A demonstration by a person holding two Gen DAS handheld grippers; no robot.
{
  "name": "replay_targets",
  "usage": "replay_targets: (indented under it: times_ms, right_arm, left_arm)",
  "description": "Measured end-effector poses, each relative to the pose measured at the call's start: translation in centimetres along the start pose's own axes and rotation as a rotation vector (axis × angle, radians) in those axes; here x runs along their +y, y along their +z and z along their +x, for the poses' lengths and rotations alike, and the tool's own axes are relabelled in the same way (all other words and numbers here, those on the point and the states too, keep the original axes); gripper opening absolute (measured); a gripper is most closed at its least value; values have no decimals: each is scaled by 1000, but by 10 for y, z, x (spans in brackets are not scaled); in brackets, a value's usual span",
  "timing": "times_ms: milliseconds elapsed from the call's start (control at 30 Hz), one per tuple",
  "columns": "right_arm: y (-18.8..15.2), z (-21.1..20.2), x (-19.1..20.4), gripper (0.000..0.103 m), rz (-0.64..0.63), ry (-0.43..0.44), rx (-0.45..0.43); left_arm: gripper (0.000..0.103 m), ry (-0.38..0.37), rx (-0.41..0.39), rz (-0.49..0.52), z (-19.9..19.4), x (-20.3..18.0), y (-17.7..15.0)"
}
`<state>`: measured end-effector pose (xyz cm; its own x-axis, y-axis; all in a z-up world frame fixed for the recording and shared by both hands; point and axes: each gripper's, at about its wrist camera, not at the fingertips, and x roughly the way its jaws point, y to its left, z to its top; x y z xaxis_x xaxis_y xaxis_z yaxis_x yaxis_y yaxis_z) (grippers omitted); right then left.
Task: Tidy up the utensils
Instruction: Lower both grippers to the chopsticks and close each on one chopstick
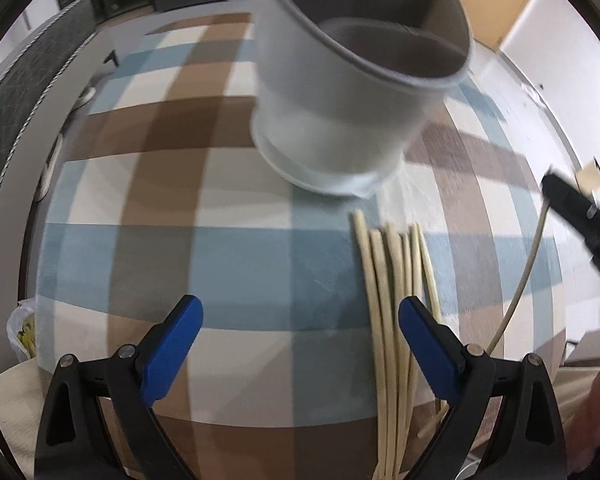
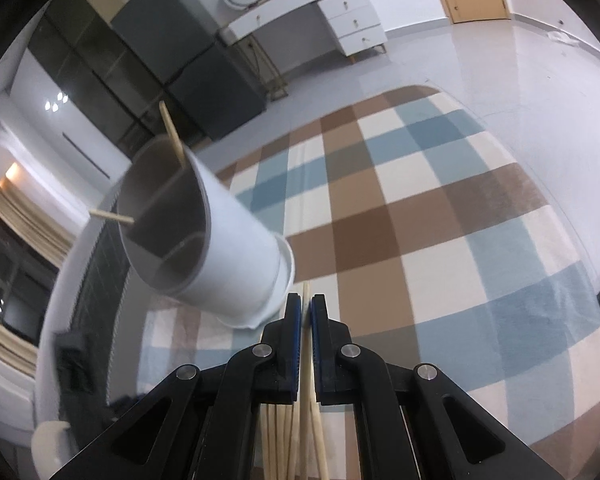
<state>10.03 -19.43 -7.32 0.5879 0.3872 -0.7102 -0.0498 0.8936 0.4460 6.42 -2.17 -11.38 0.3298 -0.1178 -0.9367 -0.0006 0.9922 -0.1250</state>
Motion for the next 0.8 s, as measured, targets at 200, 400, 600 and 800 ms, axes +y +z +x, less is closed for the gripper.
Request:
replay_targets:
  times_ms: [200, 400, 600, 800]
  right_arm:
    - [2, -14, -9, 4, 34, 7, -27]
    - [3, -22, -10, 4, 31, 5, -43]
    - [3, -21, -10, 4, 41, 12, -41]
    - [3, -23, -5, 4, 27, 9, -49]
  left_arm:
    - [96, 70, 31, 45, 10, -7, -5]
    - [96, 94, 76, -2, 20, 4, -8]
    - [96, 117, 72, 16, 22, 5, -9]
    - [96, 140, 62, 17, 26, 1, 3]
